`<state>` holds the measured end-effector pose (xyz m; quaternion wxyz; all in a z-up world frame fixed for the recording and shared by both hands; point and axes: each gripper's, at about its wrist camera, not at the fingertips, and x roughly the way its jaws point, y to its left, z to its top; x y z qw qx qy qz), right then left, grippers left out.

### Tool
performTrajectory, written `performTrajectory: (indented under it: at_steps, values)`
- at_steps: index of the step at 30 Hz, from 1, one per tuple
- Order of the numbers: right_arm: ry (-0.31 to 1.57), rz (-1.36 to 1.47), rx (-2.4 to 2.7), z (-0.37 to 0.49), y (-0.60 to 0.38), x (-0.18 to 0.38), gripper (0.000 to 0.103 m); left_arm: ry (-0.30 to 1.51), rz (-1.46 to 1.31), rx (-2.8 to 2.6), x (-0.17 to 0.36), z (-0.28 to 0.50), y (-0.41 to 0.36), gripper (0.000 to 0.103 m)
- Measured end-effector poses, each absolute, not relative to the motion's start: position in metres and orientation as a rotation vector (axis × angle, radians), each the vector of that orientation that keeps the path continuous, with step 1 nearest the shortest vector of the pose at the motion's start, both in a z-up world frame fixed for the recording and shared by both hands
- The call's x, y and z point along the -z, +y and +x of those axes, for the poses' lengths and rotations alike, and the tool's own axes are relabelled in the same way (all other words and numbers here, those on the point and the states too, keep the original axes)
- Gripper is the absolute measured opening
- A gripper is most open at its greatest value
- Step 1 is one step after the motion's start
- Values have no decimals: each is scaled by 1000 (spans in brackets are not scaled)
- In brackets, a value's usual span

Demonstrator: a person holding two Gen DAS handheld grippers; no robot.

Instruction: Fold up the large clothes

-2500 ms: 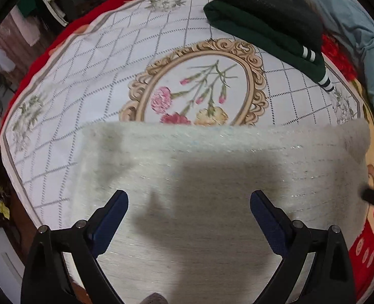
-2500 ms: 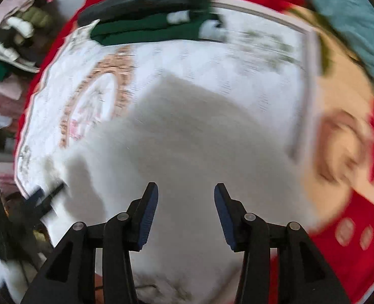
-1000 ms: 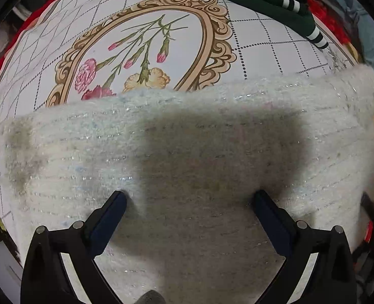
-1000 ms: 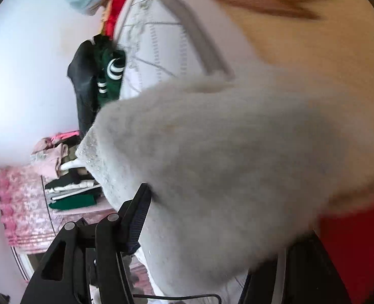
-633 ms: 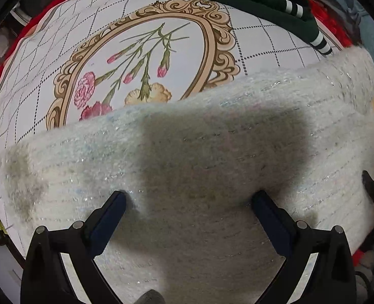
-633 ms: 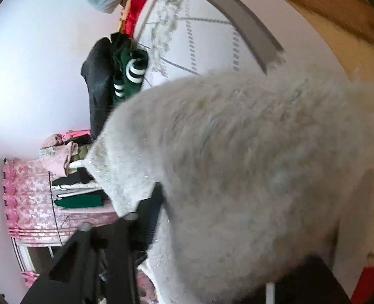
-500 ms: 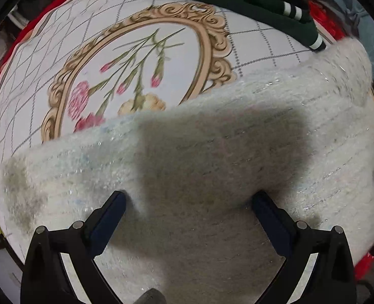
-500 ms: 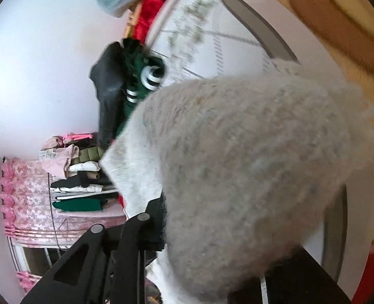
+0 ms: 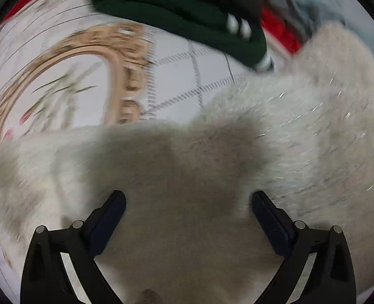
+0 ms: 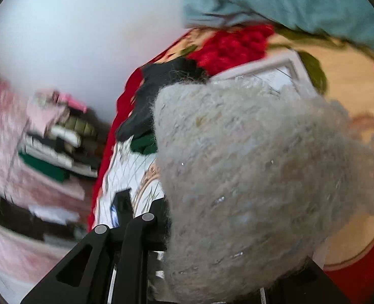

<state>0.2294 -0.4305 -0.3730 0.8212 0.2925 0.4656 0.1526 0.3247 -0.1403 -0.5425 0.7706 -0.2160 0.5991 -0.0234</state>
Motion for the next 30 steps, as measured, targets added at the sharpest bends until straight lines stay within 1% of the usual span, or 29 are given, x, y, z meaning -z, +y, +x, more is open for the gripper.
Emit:
performTrajectory:
  at_steps: [3, 5, 6, 10, 13, 17, 20, 21, 22, 23, 24, 26, 27, 28, 30]
  values:
    - [998, 492, -425, 219, -389, 351, 18, 1207, -610, -31, 504, 294, -90, 101]
    - [1000, 408, -488, 207, -359, 341, 18, 1145, -648, -130, 476, 257, -44, 101]
    - [1003, 364, -534, 200, -340, 336, 18, 1128, -657, -167, 467, 244, -34, 101]
    - [1025, 177, -699, 161, -265, 342, 18, 1086, -697, -347, 436, 172, 28, 101]
    - [1068, 48, -809, 125, -208, 364, 18, 1067, -696, -444, 424, 125, 70, 101]
    - [1157, -113, -880, 80, -140, 417, 18, 1062, -685, -526, 426, 67, 100, 101]
    - [1211, -239, -872, 59, -105, 456, 19, 1073, -681, -548, 432, 58, 115, 101]
    - [1220, -279, -867, 54, -96, 465, 21, 1072, -684, -549, 433, 58, 115, 101]
    - [1234, -321, -864, 49, -88, 473, 27, 1072, -688, -548, 434, 56, 115, 101]
    - [1254, -348, -857, 45, -81, 477, 28, 1068, -696, -541, 433, 56, 116, 101]
    - [1257, -361, -855, 43, -78, 475, 33, 1063, -701, -529, 429, 58, 115, 101]
    - [1259, -387, -878, 38, -78, 464, 48, 1056, -695, -504, 422, 61, 113, 101]
    - [1282, -372, -907, 37, -82, 456, 58, 1049, -684, -489, 415, 64, 110, 101]
    - [1304, -351, -931, 37, -82, 446, 63, 1041, -673, -465, 409, 69, 107, 101]
    - [1343, -311, -966, 34, -94, 429, 65, 1029, -657, -427, 400, 74, 102, 101]
